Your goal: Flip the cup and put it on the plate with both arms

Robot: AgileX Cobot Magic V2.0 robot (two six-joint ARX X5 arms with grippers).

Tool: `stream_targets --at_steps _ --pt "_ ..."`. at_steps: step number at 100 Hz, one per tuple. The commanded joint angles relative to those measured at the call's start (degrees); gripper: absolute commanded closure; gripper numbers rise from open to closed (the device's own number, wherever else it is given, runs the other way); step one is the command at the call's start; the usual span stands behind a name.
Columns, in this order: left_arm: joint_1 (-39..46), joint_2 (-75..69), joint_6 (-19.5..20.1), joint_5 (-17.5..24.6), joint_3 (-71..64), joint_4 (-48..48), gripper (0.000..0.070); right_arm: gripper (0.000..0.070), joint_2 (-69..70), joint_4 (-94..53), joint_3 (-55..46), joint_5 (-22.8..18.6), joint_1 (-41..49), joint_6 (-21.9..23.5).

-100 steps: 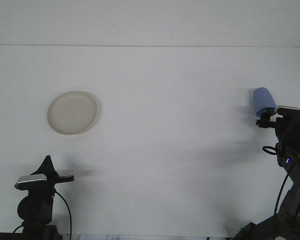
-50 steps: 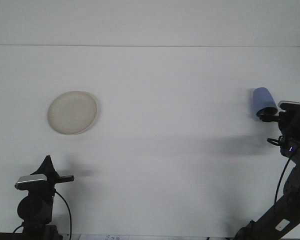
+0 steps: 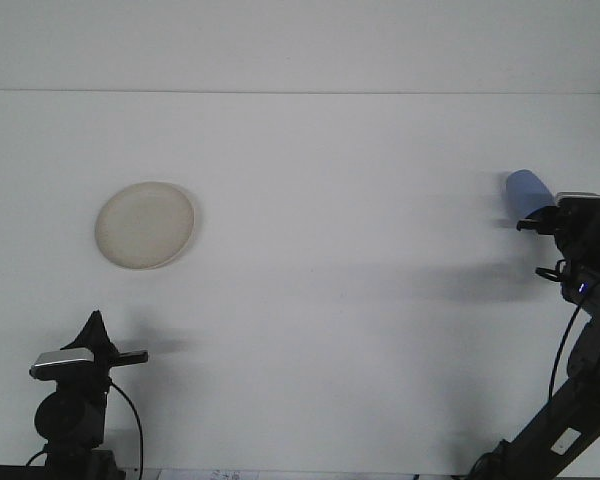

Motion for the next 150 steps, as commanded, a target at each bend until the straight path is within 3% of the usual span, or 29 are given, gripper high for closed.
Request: stream_targets --at_steps 1,25,45,67,78,105,127,150 --pt "0.0 0.0 0.4 -0.2 -1.1 0.6 0.0687 0.069 1.7 0.6 1.0 -0.2 -0.2 0.0" --pt "0.0 0.0 0.4 -0.2 -1.1 0.6 0.0687 0.0693 -1.4 -4.0 1.0 -0.2 -0.2 4.5" --pt "0.0 0.0 0.4 -0.2 -1.1 0.6 0.0687 0.0694 -11.4 -16.4 1.0 0.4 1.2 7.3" --pt "0.0 0.0 0.4 -0.2 -1.1 0.6 0.0687 0.0694 -27.4 -35.8 1.0 9.4 7.2 12.4" --pt "0.0 0.0 0.4 -0.2 -1.1 0.6 0.0687 0.0694 -36.0 -45.4 1.0 12.3 13.1 13.0" --pt "0.0 0.0 0.4 -0.2 -1.1 0.6 0.0687 0.0695 -49.7 -71.5 4.7 12.3 34.4 14.8" --pt "0.0 0.0 0.4 -0.2 -1.1 0.6 0.0687 0.0696 -44.5 -90.6 12.4 12.3 53.9 15.2" --pt "0.0 0.0 0.4 -0.2 -1.1 0.6 0.0687 0.0696 -32.4 -97.2 18.2 15.3 66.4 14.5"
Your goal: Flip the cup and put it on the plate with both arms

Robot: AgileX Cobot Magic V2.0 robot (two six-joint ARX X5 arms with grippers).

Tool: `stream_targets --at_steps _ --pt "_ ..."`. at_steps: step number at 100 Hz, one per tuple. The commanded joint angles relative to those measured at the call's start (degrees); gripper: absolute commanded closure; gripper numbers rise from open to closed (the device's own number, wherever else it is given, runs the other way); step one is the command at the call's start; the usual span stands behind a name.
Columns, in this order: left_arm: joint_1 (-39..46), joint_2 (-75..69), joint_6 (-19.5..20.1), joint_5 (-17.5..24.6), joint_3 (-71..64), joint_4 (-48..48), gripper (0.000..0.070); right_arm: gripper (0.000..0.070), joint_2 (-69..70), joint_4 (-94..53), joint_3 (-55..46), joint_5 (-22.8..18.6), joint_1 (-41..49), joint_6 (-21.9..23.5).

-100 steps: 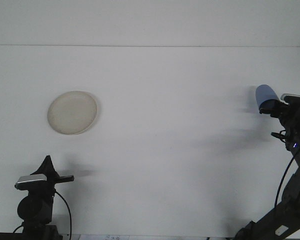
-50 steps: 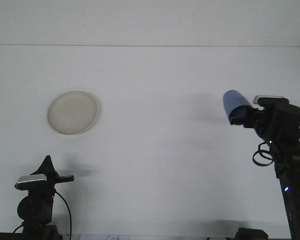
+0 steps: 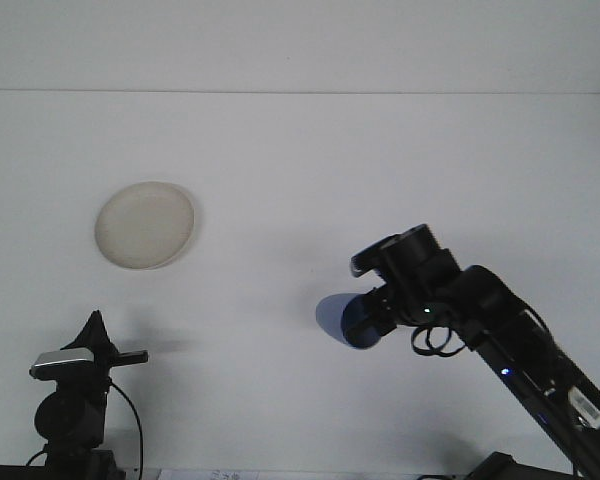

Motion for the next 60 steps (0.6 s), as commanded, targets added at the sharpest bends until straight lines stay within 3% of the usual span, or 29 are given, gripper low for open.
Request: stream_targets --at_steps 1,20,60 --pt "0.0 0.0 0.4 -0.2 -1.1 0.6 0.0687 0.0696 3.8 -0.9 2.3 0.5 2.5 -0.1" --pt "0.0 0.0 0.4 -0.2 -1.1 0.6 0.0687 0.0696 13.0 -5.5 6.4 0.5 8.2 -2.6" --pt "0.0 0.0 0.4 -0.2 -1.1 0.6 0.0687 0.0696 20.1 -5.8 7.5 0.7 15.1 -3.3"
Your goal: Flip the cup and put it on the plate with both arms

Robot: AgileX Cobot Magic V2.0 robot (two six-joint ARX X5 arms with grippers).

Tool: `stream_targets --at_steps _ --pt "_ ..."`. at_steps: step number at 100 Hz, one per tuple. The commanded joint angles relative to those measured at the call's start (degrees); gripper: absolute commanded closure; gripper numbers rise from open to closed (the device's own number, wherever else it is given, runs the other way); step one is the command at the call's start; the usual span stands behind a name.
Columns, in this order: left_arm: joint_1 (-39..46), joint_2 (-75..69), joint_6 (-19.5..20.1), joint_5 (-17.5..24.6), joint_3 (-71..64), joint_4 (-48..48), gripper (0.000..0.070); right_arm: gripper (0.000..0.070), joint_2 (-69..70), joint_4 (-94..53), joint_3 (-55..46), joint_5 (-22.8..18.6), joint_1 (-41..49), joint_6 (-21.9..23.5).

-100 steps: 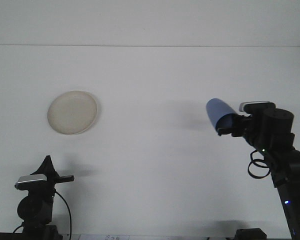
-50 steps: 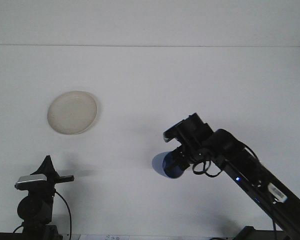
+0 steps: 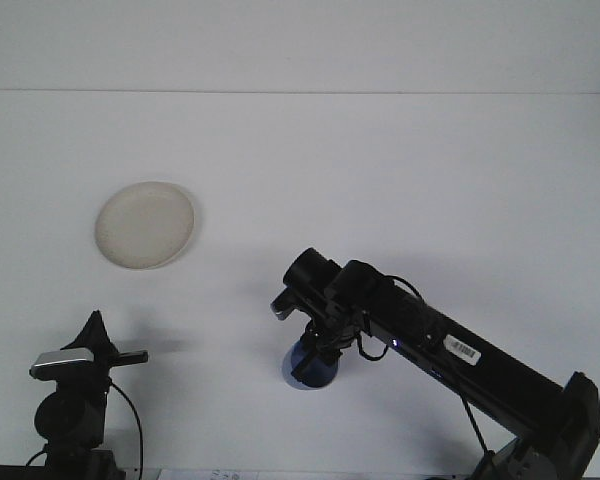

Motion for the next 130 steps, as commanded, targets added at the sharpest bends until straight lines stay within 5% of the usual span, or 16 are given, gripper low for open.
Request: stream_targets --at_steps 1,30,58,101,130 --pt "0.1 0.0 0.4 -0.2 -1.1 0.6 0.0687 0.0696 1.9 0.0 1.5 0.4 1.2 -0.7" --pt "0.1 0.0 0.4 -0.2 -1.1 0.6 0.0687 0.0677 3.3 0.3 1.5 2.3 2.5 -1.1" --pt "0.1 0.0 0.4 -0.2 -1.1 0.6 0.0687 0.0223 3.3 0.9 1.5 2.3 2.6 -2.0" --pt "0.1 0.0 0.4 -0.2 -1.1 0.6 0.0687 0.0214 -10.0 3.3 4.0 3.4 1.2 -2.6" --pt "0.1 0.0 0.4 -0.2 -1.1 0.6 0.0687 0.0215 -34.1 12.7 -2.6 14.5 1.3 -1.1"
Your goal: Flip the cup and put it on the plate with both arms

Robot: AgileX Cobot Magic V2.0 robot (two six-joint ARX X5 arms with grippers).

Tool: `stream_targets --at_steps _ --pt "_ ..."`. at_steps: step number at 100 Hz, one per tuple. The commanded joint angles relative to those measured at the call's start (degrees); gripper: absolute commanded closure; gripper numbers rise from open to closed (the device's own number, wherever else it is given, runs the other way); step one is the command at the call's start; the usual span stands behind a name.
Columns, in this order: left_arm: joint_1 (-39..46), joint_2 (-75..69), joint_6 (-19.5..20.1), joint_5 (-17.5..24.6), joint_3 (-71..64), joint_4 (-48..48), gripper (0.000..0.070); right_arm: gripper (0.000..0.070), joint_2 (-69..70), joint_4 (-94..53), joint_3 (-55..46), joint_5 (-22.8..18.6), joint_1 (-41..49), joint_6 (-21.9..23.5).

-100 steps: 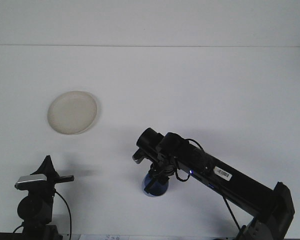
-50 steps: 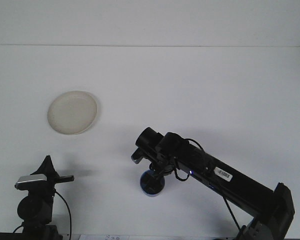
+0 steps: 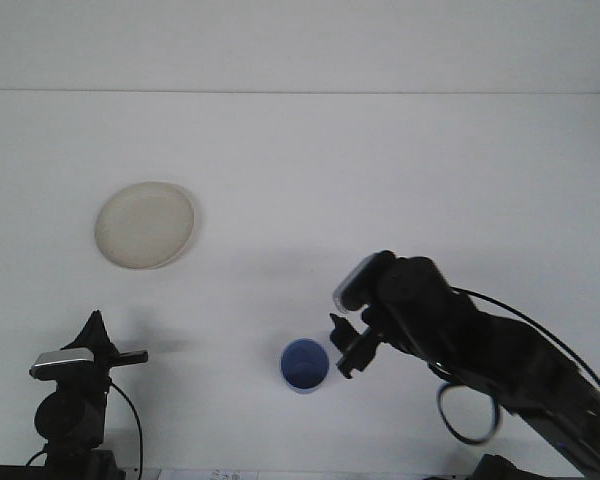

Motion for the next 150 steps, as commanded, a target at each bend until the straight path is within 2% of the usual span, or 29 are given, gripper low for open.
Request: stream_targets --at_steps 1,19,39,52,74,94,99,112,116,130,143,146,150 --pt "0.0 0.0 0.4 -0.2 -1.1 0.6 0.0687 0.0215 -5.3 2.3 -2.5 2.1 0.5 0.9" --pt "0.0 0.0 0.4 -0.2 -1.1 0.6 0.0687 0.0215 -24.2 13.0 -18.3 10.0 0.6 3.8" --pt "0.0 0.0 0.4 -0.2 -1.1 0.6 0.0687 0.0216 -45.0 26.5 -37.5 10.8 0.6 4.3" --pt "0.0 0.0 0.4 -0.2 -1.1 0.6 0.0687 0.0216 -53.8 29.0 -44.1 11.0 0.6 4.3" --pt "0.0 0.0 -0.6 -0.2 -1.1 1.7 0.0687 0.0216 -57.5 26.0 -45.7 11.0 0.6 4.3" --pt "0.0 0.0 -6.5 -0.2 -1.1 2.4 0.0687 0.0216 -57.5 25.6 -45.7 11.0 0.6 4.7" --pt "0.0 0.0 -8.7 -0.2 -1.1 2.9 0.0687 0.0216 -57.5 25.6 -45.7 11.0 0.6 4.7" --pt "0.0 0.0 -18.0 -0.2 -0.6 3.6 0.0688 0.0217 -57.5 25.6 -45.7 11.0 0.6 4.7" --pt "0.0 0.0 -19.3 0.3 0.3 3.4 0.0688 0.0217 -57.5 25.6 -45.7 11.0 0.6 4.7" --pt "0.0 1.4 -19.5 3.7 6.3 2.6 0.0688 0.0217 -57.5 25.6 -45.7 11.0 0.6 4.7" --pt "0.0 6.9 -19.5 6.3 16.2 -2.2 0.0681 0.0217 -57.5 25.5 -45.7 11.0 0.6 4.7" --pt "0.0 8.7 -19.2 7.7 18.7 -3.6 0.0662 0.0217 -57.5 25.5 -45.7 11.0 0.6 4.7" --pt "0.0 11.6 -18.6 10.6 22.3 -5.5 0.0574 0.0217 -57.5 25.4 -45.7 11.0 0.6 4.7"
